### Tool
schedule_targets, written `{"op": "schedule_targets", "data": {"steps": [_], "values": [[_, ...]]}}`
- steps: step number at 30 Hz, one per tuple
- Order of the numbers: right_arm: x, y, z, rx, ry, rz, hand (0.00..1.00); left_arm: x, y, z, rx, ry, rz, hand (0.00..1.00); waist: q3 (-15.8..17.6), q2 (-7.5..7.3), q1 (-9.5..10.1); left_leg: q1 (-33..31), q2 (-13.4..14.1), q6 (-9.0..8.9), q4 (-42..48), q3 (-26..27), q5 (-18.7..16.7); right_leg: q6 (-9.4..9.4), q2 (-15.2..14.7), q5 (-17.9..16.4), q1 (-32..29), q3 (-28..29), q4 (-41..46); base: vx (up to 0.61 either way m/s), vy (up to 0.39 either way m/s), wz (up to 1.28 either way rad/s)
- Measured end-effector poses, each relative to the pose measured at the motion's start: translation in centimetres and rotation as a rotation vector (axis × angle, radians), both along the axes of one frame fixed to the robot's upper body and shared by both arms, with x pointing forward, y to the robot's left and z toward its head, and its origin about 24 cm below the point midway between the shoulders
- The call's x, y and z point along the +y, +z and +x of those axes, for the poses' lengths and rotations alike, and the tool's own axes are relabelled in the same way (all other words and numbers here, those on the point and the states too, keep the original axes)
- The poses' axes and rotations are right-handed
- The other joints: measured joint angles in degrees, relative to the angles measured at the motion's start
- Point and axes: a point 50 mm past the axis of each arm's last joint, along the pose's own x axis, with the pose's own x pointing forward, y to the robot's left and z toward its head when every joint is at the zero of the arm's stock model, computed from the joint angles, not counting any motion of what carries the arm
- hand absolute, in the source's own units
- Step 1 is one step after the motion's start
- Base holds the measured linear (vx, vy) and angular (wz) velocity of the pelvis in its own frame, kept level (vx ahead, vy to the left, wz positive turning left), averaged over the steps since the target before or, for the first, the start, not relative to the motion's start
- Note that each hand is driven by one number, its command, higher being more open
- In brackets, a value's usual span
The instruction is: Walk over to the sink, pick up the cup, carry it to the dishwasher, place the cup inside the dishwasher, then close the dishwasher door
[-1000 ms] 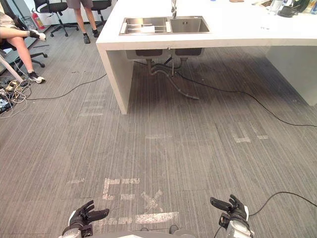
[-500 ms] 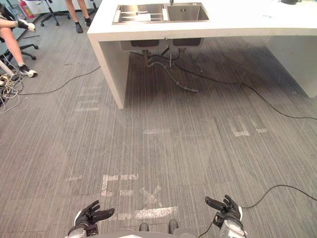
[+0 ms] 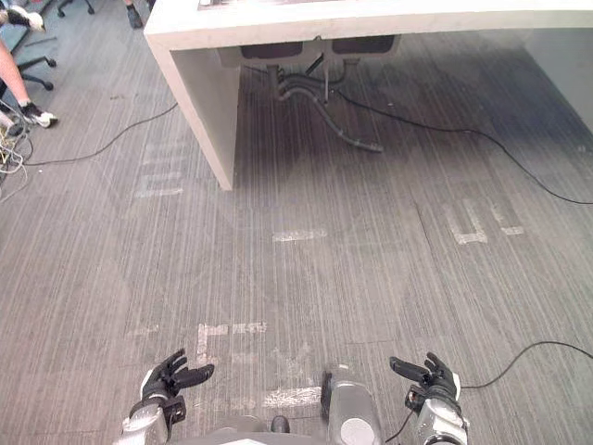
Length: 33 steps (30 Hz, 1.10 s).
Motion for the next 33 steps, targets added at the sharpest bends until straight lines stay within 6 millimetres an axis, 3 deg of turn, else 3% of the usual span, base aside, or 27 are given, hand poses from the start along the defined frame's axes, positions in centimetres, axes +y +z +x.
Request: {"op": "schedule_targets", "data": {"steps": [1, 2, 4, 5, 6, 7, 8, 10, 12, 14, 15, 17, 18, 19, 20, 21, 22, 23, 24, 25, 26, 27, 28, 29, 31, 33], "values": [[-0.3, 0.0, -0.3, 0.007, -0.007, -0.012, 0.90, -0.1, 0.1, 0.3, -0.006, -0.003, 0.000, 0.90, -0.3, -0.54, -0.58, 0.9, 0.6, -1.85, 0.5, -1.9, -1.1, -3.73, -0.7, 7.0, 0.1, -0.5, 0.7, 0.58, -0.225, 0.73], [-0.6, 0.2, -0.2, 0.005, -0.011, -0.020, 0.90, -0.3, 0.0, 0.4, -0.007, -0.002, -0.006, 0.90, -0.3, -0.04, -0.53, 1.1, 1.4, -2.41, 1.3, -2.5, -1.4, -6.63, -0.2, 4.9, -0.1, -1.2, 2.6, 0.60, -0.260, 0.41], [-0.7, 0.6, 0.6, -0.024, -0.019, -0.028, 0.90, -0.6, 0.2, 1.0, -0.024, -0.005, -0.013, 0.90, -0.3, 0.05, -0.27, -1.0, 2.2, -5.81, 10.3, -2.7, 0.8, -9.58, 0.6, 0.1, 2.3, -2.3, 5.2, 0.70, -0.293, 0.19], [-0.5, 0.6, 0.6, -0.036, -0.016, -0.027, 0.90, -1.1, 0.2, 1.0, -0.032, -0.001, -0.025, 0.90, -0.2, 0.05, -0.30, -4.3, 2.6, -8.23, 22.2, -2.6, 4.8, -10.24, 1.5, -1.1, 7.5, -2.6, 2.6, 0.64, -0.252, 0.29], [-0.2, 0.6, 0.6, -0.043, -0.014, -0.024, 0.90, -1.2, 0.3, 1.0, -0.040, 0.002, -0.029, 0.90, -0.2, 0.01, -0.19, -6.8, 3.5, -9.04, 29.5, -2.3, 7.2, -10.32, 2.1, -1.5, 10.7, -2.5, 0.6, 0.60, -0.218, 0.30], [0.5, 0.6, 0.5, -0.067, -0.009, -0.017, 0.90, -1.4, 0.8, 1.0, -0.081, -0.001, -0.029, 0.90, -0.1, -0.19, 0.20, -11.5, 5.9, -8.60, 43.3, 0.4, 7.9, -10.70, 3.9, -1.9, 16.6, -2.2, -3.3, 0.52, -0.185, 0.04], [1.2, 0.8, 0.9, -0.103, -0.001, -0.007, 0.90, -1.5, 1.7, 1.7, -0.140, -0.008, -0.022, 0.90, 0.1, -0.64, 1.62, -16.1, 9.1, -7.09, 53.3, 4.7, 7.3, -11.64, 5.5, -2.5, 21.4, -0.9, -6.2, 0.49, -0.168, -0.14], [2.1, 1.2, 1.9, -0.159, 0.009, 0.007, 0.90, -1.5, 3.0, 2.8, -0.211, -0.019, -0.013, 0.90, 0.2, -1.07, 3.37, -23.5, 11.5, -5.07, 59.8, 8.4, 6.1, -12.62, 6.5, -3.1, 25.9, 0.5, -9.4, 0.39, -0.122, -0.34], [2.7, 1.5, 2.5, -0.190, 0.014, 0.013, 0.90, -2.1, 4.7, 3.9, -0.303, -0.041, -0.011, 0.90, 0.3, -1.31, 4.63, -30.3, 11.6, -3.39, 57.9, 10.8, 4.8, -13.30, 6.9, -3.6, 29.7, 1.7, -12.8, 0.37, -0.069, -0.21], [3.0, 1.4, 2.4, -0.188, 0.024, 0.017, 0.90, -3.1, 6.6, 4.9, -0.399, -0.086, -0.006, 0.90, 0.5, -1.76, 5.53, -34.2, 10.1, -2.79, 48.3, 13.8, 3.9, -12.66, 6.4, -4.6, 33.4, 2.4, -15.4, 0.36, 0.012, -0.07], [2.8, 1.2, 2.0, -0.174, 0.021, 0.015, 0.90, -4.0, 7.9, 5.6, -0.465, -0.123, -0.011, 0.90, 0.5, -2.06, 6.00, -35.3, 7.1, -3.22, 37.2, 14.0, 4.3, -12.51, 5.5, -6.0, 35.0, 2.5, -16.2, 0.44, 0.085, -0.05], [2.5, 1.0, 1.5, -0.153, 0.016, 0.009, 0.90, -4.8, 9.7, 6.4, -0.550, -0.139, -0.015, 0.90, 0.5, -2.26, 6.61, -35.3, 2.5, -4.02, 18.5, 13.1, 9.4, -10.51, 3.9, -8.0, 36.8, 3.2, -16.6, 0.60, 0.150, -0.18], [2.3, 0.8, 1.2, -0.131, 0.013, 0.007, 0.90, -5.2, 11.3, 6.9, -0.623, -0.130, -0.010, 0.90, 0.3, -1.90, 7.47, -35.6, 0.9, -3.69, 8.0, 12.2, 15.4, -7.76, 3.5, -9.7, 37.9, 4.7, -16.7, 0.55, 0.161, -0.50], [2.5, 0.4, 0.8, -0.104, 0.010, 0.017, 0.90, -5.1, 12.5, 7.3, -0.671, -0.136, 0.027, 0.90, 0.0, -2.19, 7.89, -35.1, -0.2, -2.52, 8.1, 11.5, 21.2, -3.91, 2.3, -11.3, 39.1, 5.9, -16.2, 0.74, 0.233, -0.56], [2.7, -0.2, 0.1, -0.072, 0.002, 0.033, 0.90, -4.9, 14.0, 7.7, -0.726, -0.143, 0.074, 0.90, -0.3, -4.07, 7.84, -34.9, -2.2, 2.48, 10.2, 11.4, 21.5, -1.19, -0.2, -12.8, 39.1, 7.1, -13.8, 0.51, 0.168, -0.28], [2.7, -0.3, 0.0, -0.064, 0.002, 0.034, 0.90, -5.0, 14.8, 8.0, -0.758, -0.145, 0.092, 0.90, -0.3, -4.41, 7.57, -35.1, -2.5, 3.91, 12.2, 11.7, 19.7, -0.33, -1.0, -12.9, 38.5, 7.9, -11.4, 0.80, 0.263, -0.23], [2.8, -0.4, -0.4, -0.051, -0.003, 0.040, 0.90, -5.3, 16.7, 8.2, -0.834, -0.163, 0.135, 0.90, -0.4, -5.04, 7.68, -35.2, -2.4, 4.25, 18.5, 13.1, 15.6, 1.07, -2.3, -12.4, 36.6, 11.4, -2.7, 0.53, 0.179, -0.22], [2.8, -0.5, -0.5, -0.049, -0.003, 0.040, 0.90, -5.4, 17.4, 8.1, -0.861, -0.171, 0.149, 0.90, -0.5, -5.25, 7.83, -34.3, -2.4, 4.62, 20.4, 13.6, 13.5, 2.35, -2.4, -11.7, 35.3, 12.3, 2.3, 0.78, 0.260, -0.41], [2.9, -0.5, -0.7, -0.045, 0.001, 0.040, 0.90, -5.5, 18.9, 8.1, -0.918, -0.188, 0.196, 0.90, -0.6, -5.39, 7.65, -31.2, -2.6, 4.85, 21.3, 14.0, 10.0, 9.52, -3.2, -8.0, 31.3, 12.9, 15.2, 0.60, 0.189, -0.28], [3.0, -0.5, -0.6, -0.049, 0.011, 0.039, 0.90, -5.6, 20.2, 8.1, -0.967, -0.206, 0.238, 0.90, -0.6, -5.43, 7.18, -28.5, -2.8, 4.96, 21.0, 13.9, 8.3, 13.11, -4.2, -5.3, 27.0, 13.8, 26.2, 0.68, 0.197, -0.25], [3.4, -0.3, -0.2, -0.060, 0.041, 0.036, 0.90, -5.6, 21.8, 8.1, -1.031, -0.213, 0.283, 0.90, -0.7, -5.41, 6.69, -24.6, -2.9, 4.72, 20.0, 13.9, 6.5, 12.50, -5.0, -5.0, 21.7, 13.7, 37.8, 0.53, 0.138, -0.13], [3.7, -0.3, 0.0, -0.065, 0.059, 0.038, 0.90, -5.5, 22.5, 8.0, -1.059, -0.210, 0.305, 0.90, -0.6, -5.41, 6.45, -22.4, -2.7, 4.64, 19.3, 13.9, 5.8, 11.49, -5.6, -5.5, 19.6, 13.2, 41.4, 0.49, 0.102, -0.12], [4.5, -0.2, 0.2, -0.079, 0.090, 0.044, 0.90, -5.5, 23.8, 7.8, -1.112, -0.201, 0.353, 0.90, -0.7, -5.28, 5.78, -17.9, -2.2, 4.26, 17.4, 13.8, 4.5, 8.94, -6.4, -6.7, 16.0, 11.4, 45.0, 0.46, 0.054, -0.10], [5.3, 0.0, 0.6, -0.103, 0.118, 0.056, 0.90, -5.4, 25.1, 7.4, -1.168, -0.186, 0.392, 0.90, -0.8, -5.11, 5.53, -13.8, -1.0, 3.35, 15.5, 13.6, 3.2, 6.84, -6.8, -7.9, 12.6, 8.9, 44.4, 0.44, 0.023, -0.11], [6.3, 0.0, 0.7, -0.124, 0.145, 0.076, 0.90, -5.0, 26.4, 6.9, -1.236, -0.157, 0.458, 0.90, -2.1, -4.89, 5.43, -9.8, 0.7, 1.68, 13.7, 13.4, 1.5, 4.59, -6.9, -9.2, 7.5, 5.0, 38.8, 0.42, -0.066, -0.06], [6.4, 0.0, 0.5, -0.125, 0.150, 0.079, 0.90, -4.7, 27.1, 7.0, -1.266, -0.124, 0.491, 0.90, -2.4, -5.14, 4.90, -5.8, 1.1, 0.41, 11.8, 12.5, 0.2, 3.79, -6.4, -9.6, 4.5, 2.9, 30.1, 0.53, -0.199, 0.23]]}}
